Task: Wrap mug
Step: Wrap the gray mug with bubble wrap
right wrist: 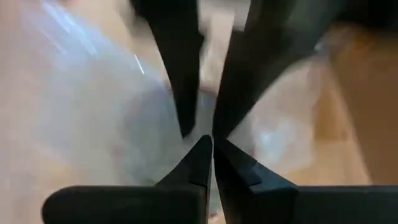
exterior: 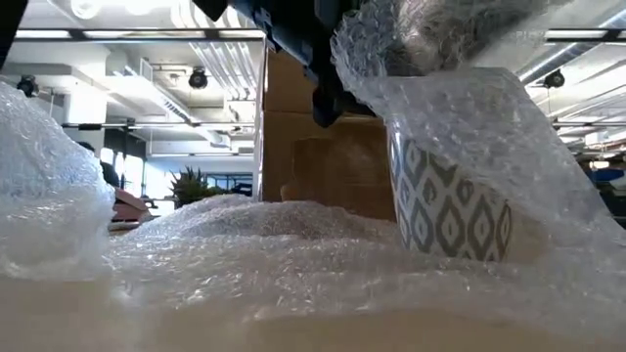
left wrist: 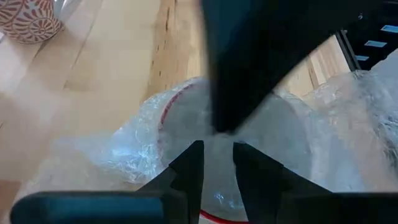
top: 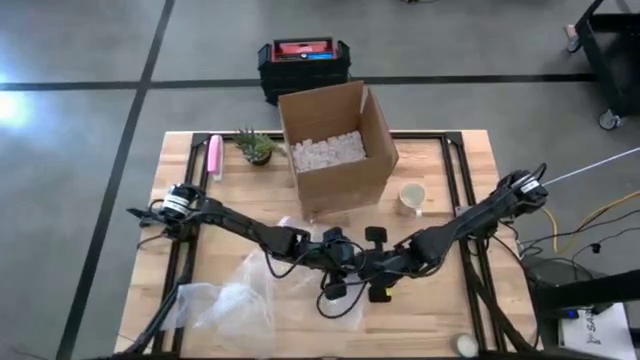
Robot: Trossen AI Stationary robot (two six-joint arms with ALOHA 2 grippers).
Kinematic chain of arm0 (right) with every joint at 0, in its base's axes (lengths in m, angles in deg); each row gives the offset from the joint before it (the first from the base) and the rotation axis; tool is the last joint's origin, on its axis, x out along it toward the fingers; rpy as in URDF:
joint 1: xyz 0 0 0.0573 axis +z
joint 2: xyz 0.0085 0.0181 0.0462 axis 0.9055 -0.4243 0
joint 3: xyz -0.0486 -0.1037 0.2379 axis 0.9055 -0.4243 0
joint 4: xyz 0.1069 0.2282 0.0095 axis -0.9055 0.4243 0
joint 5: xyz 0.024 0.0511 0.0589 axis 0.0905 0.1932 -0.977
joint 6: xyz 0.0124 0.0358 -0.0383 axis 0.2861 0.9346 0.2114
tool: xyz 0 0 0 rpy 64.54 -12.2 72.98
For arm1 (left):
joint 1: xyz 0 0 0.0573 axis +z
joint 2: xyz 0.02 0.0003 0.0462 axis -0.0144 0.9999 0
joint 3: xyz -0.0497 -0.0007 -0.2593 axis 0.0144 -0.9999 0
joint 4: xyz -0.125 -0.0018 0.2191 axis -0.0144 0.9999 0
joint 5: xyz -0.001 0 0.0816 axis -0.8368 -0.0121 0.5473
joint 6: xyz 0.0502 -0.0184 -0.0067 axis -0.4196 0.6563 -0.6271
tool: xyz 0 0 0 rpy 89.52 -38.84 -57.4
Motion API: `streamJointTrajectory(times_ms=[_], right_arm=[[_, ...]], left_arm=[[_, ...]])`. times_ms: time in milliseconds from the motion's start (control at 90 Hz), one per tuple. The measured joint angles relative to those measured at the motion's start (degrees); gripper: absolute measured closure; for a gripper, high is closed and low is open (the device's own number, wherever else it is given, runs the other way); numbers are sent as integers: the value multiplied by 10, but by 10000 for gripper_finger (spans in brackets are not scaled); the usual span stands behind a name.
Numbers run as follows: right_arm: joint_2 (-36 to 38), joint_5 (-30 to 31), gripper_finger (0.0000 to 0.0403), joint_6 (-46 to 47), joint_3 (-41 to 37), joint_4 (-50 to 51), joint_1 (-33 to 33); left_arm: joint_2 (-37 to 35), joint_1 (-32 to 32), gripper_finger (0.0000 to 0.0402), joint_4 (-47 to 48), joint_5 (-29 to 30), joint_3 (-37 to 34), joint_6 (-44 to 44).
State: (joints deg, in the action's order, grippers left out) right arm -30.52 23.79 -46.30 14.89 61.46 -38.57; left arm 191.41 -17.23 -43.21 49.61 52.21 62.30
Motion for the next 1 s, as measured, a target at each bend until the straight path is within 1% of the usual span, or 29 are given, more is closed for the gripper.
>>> streamJointTrajectory(times_ms=[111,222,411,500,611,733,900,967,1000], right_arm=[[-29,0,401,6,-8,-14,0],[-39,-4,401,11,-4,-19,-1],[-35,-8,401,9,0,-29,0],[-34,-7,401,0,1,-25,-1],[-34,-4,401,-4,1,-29,-2],[-33,2,401,-5,1,-30,-2],[-33,5,401,-5,1,-32,-2],[-33,6,401,-5,1,-33,-2],[-33,6,400,-5,1,-32,-2]], left_arm=[[-9,-1,327,-2,-7,0,-1],[-31,-3,327,18,-12,-1,2],[-96,-23,327,65,-12,-2,18],[-110,-41,327,76,-13,-2,26],[-109,-66,327,71,-12,-3,39],[-84,-78,327,47,-14,-6,50],[-40,-79,327,-39,-34,-7,61],[-27,-75,327,-68,-27,-7,57],[-26,-73,327,-72,-14,-7,54]])
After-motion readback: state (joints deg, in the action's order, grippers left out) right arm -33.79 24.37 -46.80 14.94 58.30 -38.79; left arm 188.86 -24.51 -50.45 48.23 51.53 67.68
